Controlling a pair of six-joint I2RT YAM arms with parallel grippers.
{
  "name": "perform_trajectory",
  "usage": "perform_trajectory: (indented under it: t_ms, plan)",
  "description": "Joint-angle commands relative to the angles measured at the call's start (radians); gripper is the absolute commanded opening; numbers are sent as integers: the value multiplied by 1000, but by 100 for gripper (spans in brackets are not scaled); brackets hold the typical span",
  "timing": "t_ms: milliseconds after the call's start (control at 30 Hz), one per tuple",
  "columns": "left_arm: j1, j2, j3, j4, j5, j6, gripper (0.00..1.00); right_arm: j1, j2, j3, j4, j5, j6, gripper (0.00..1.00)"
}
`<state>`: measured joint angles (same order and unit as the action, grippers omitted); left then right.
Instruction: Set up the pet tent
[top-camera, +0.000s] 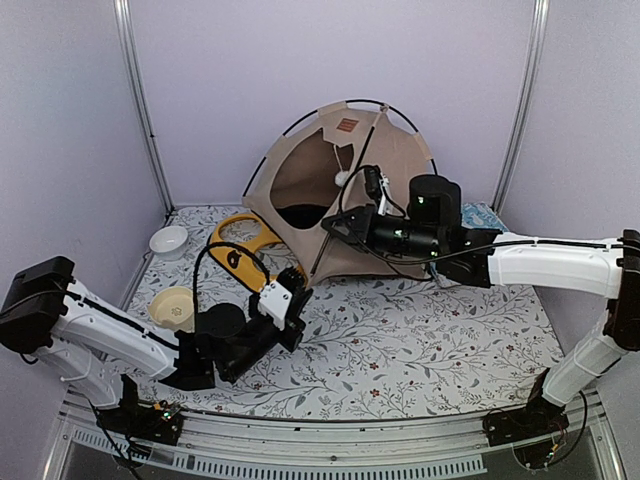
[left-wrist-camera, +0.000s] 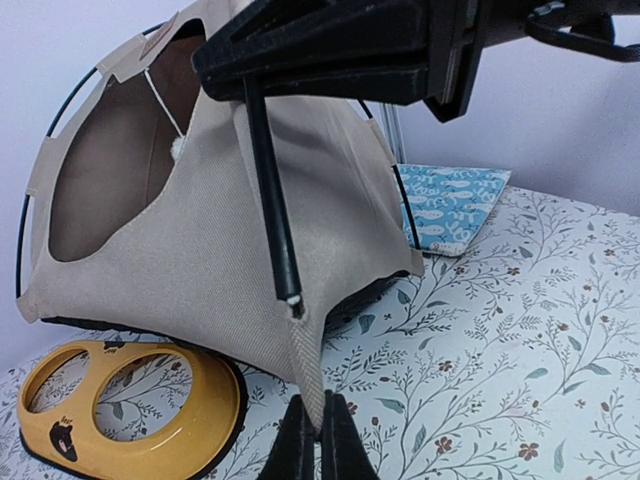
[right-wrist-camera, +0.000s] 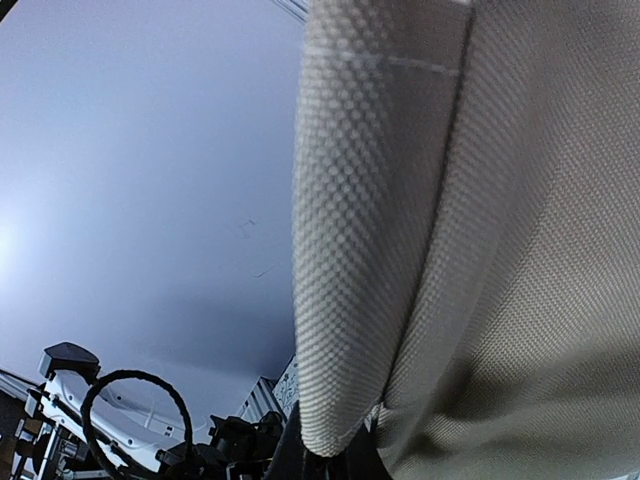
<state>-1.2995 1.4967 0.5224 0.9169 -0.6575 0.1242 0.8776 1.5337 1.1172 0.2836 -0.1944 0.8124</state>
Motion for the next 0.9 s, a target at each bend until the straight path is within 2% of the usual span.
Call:
perform_trajectory:
  t_ms: [0, 867]
  plan:
    - [-67, 28, -36, -98, 85, -23, 0, -97, -75, 19, 124, 195, 4, 0]
    - [-66, -32, -39, -129, 93, -1, 0, -103, -6, 45, 123, 193, 17, 0]
